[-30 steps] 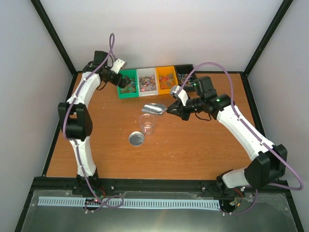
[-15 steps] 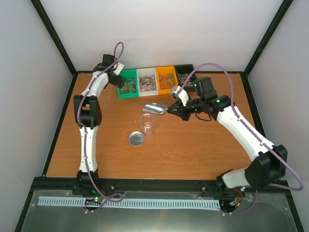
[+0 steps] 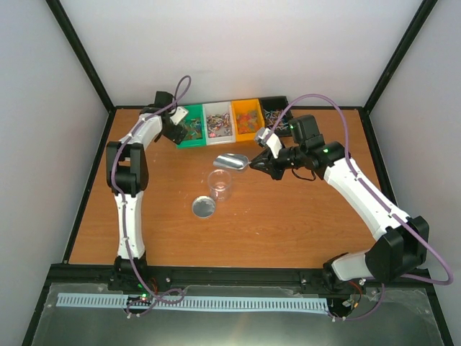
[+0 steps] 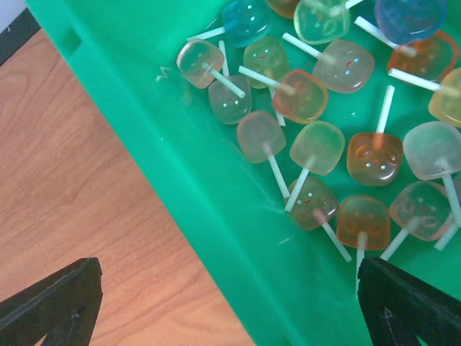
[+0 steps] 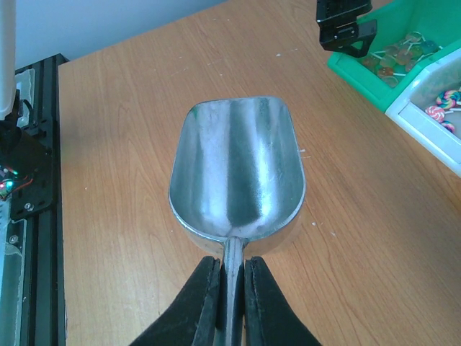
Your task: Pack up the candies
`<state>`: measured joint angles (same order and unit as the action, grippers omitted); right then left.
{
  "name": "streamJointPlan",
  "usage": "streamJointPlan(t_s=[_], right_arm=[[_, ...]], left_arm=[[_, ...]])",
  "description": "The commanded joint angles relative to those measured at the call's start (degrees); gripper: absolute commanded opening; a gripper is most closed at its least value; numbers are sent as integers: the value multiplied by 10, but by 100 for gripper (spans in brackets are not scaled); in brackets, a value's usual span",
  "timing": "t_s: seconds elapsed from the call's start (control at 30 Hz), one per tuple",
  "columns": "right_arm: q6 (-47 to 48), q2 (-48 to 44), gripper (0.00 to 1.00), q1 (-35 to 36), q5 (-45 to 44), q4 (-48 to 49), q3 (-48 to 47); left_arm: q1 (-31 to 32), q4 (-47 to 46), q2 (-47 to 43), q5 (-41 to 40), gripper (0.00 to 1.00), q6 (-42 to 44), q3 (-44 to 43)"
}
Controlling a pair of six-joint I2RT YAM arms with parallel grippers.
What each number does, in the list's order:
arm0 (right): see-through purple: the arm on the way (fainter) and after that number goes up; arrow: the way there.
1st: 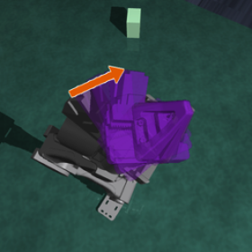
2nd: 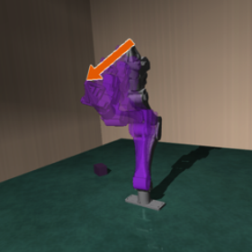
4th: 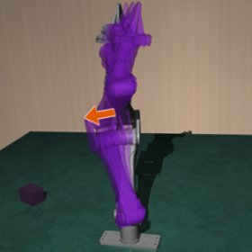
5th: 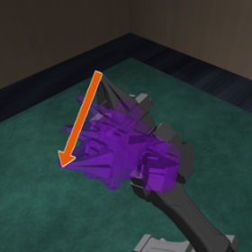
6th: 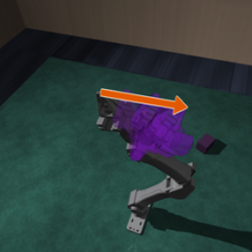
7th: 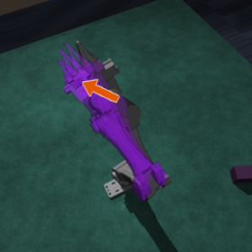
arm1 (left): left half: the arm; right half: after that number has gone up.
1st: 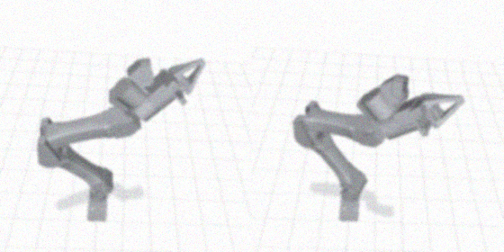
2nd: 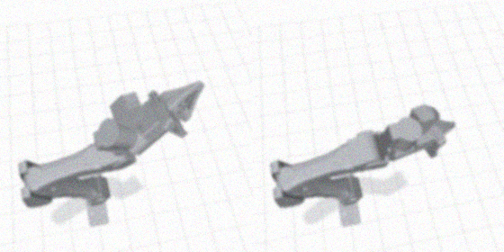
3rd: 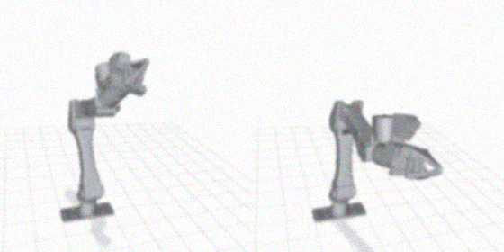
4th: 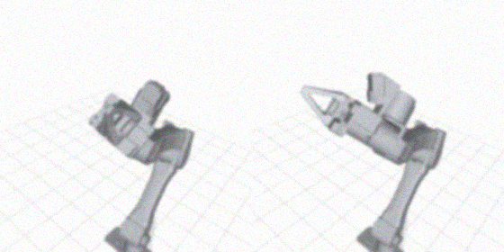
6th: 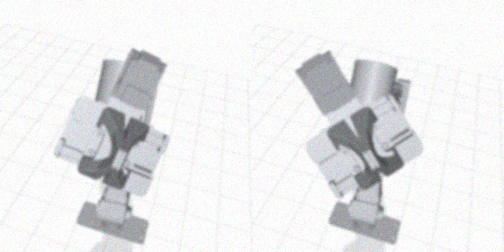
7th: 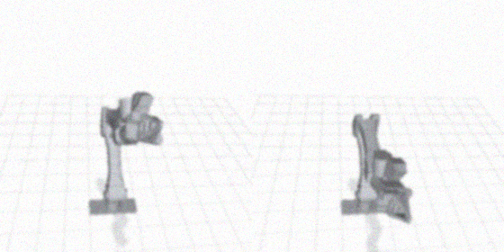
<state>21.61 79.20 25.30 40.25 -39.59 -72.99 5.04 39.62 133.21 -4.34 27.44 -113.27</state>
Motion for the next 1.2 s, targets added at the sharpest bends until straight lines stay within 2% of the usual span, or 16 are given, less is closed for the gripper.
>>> streamJointPlan(t_s=[0.0, 0.27, 0.5, 0.77, 0.97, 1.17], right_arm=[[-1, -17, 3, -4, 2, 10, -7], [-5, -16, 3, -4, -31, 17, -2], [-18, 0, 3, -10, -77, 30, -1], [-28, 18, 3, -45, -127, 40, -7], [-9, 66, 3, -110, -159, 36, -44], [41, 145, 3, -169, -188, 0, -121]], left_arm=[[0, 28, -45, -25, 98, 46, 49], [22, 8, -153, -18, 98, 13, 204], [55, 16, -239, 45, 99, -51, 350], [70, 51, -333, 107, 100, -58, 444], [68, 82, -372, 124, 100, -46, 436], [26, 136, -377, 178, 100, -25, 355]])
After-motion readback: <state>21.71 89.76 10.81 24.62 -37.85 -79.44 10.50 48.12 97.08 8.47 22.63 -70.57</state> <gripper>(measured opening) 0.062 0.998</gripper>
